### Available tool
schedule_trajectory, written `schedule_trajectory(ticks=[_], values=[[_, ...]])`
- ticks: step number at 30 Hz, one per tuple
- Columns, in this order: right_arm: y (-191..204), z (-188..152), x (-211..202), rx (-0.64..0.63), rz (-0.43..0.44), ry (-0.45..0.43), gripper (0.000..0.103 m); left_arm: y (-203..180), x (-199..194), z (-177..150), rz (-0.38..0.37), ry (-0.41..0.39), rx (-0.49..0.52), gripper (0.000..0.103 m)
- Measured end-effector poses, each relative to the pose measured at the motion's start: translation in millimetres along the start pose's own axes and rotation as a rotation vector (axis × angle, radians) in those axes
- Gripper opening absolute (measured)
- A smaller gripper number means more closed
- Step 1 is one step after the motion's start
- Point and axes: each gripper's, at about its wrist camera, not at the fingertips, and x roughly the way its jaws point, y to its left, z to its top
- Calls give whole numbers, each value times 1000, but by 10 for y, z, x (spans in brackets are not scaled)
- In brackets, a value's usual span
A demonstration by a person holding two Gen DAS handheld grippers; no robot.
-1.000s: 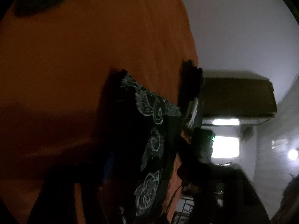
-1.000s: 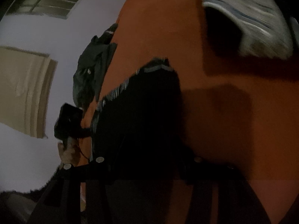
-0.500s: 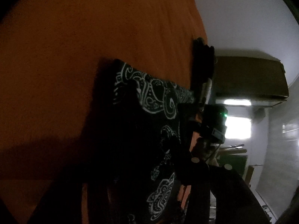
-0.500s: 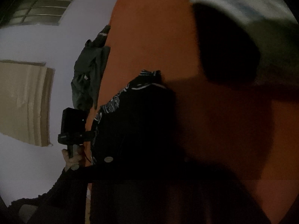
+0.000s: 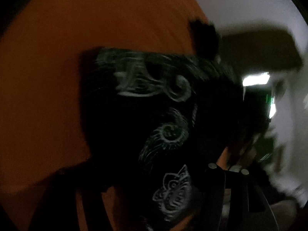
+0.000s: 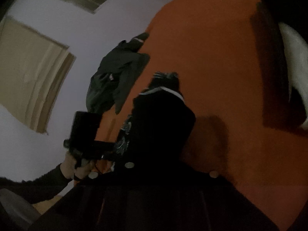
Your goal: Fold clothes
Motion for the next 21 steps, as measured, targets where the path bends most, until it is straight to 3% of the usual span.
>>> schedule_trajectory(ticks=[5, 8, 13, 16, 21], values=[[654, 79, -285, -89, -23, 3, 6, 276, -204, -157, -319, -167, -6, 65], [1024, 82, -431, -135, -27, 14, 6, 318, -155, -205, -465, -175, 37, 65], [1653, 57, -763, -219, -51, 25, 6, 153, -21, -204, -639, -137, 124, 66], [2013, 26, -1055, -275, -75, 16, 6, -52, -57, -214, -750, -162, 221, 66], [2290, -62, -1672, -294, -132, -84, 6, -746, -39, -238, -801, -245, 436, 65]])
